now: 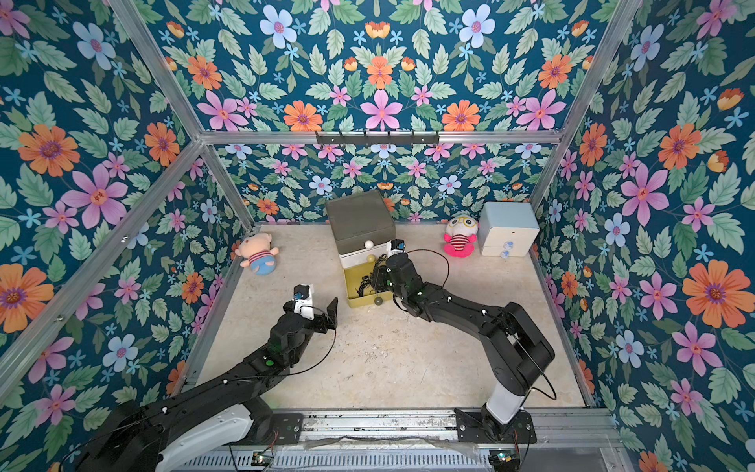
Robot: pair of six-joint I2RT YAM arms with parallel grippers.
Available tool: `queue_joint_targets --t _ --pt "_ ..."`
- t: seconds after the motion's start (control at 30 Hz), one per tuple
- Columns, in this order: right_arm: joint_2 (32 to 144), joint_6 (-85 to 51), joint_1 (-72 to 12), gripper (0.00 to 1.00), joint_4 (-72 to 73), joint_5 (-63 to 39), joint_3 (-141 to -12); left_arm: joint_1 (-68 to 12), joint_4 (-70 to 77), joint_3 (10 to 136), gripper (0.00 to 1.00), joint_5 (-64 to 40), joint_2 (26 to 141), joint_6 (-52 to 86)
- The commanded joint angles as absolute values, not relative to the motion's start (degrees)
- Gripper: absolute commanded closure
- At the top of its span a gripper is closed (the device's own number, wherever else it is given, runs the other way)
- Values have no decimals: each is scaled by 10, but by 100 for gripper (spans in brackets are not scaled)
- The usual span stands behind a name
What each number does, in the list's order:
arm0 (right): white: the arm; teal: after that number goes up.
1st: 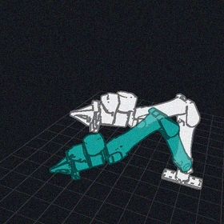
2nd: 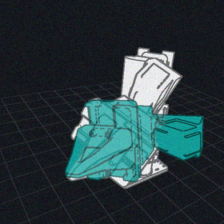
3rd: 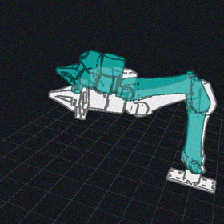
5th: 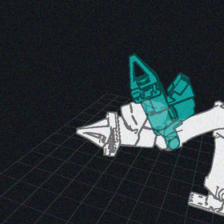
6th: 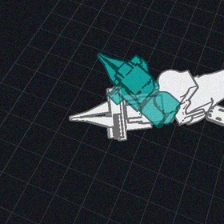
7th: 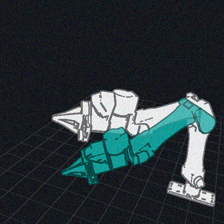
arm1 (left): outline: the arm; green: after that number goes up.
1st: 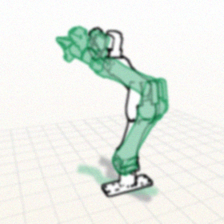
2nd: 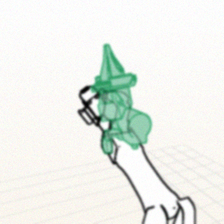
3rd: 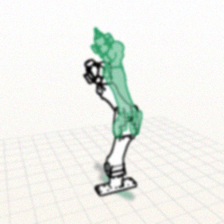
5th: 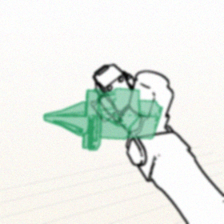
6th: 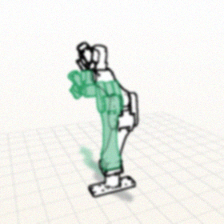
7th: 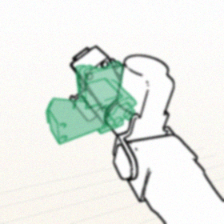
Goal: Place the wired earphones into the drawer by color
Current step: Place the wired earphones in the drawer.
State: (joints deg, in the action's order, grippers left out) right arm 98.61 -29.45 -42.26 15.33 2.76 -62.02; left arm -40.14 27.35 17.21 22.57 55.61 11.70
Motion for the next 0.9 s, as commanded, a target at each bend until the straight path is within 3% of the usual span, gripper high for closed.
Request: queue_joint_targets --t 0.0,0.87 --pt "1005 -308 -419 100 195 29 -633 -401 281 173 1 232 558 116" --pt "1088 -338 -407 100 229 11 -669 -401 279 173 1 238 555 113"
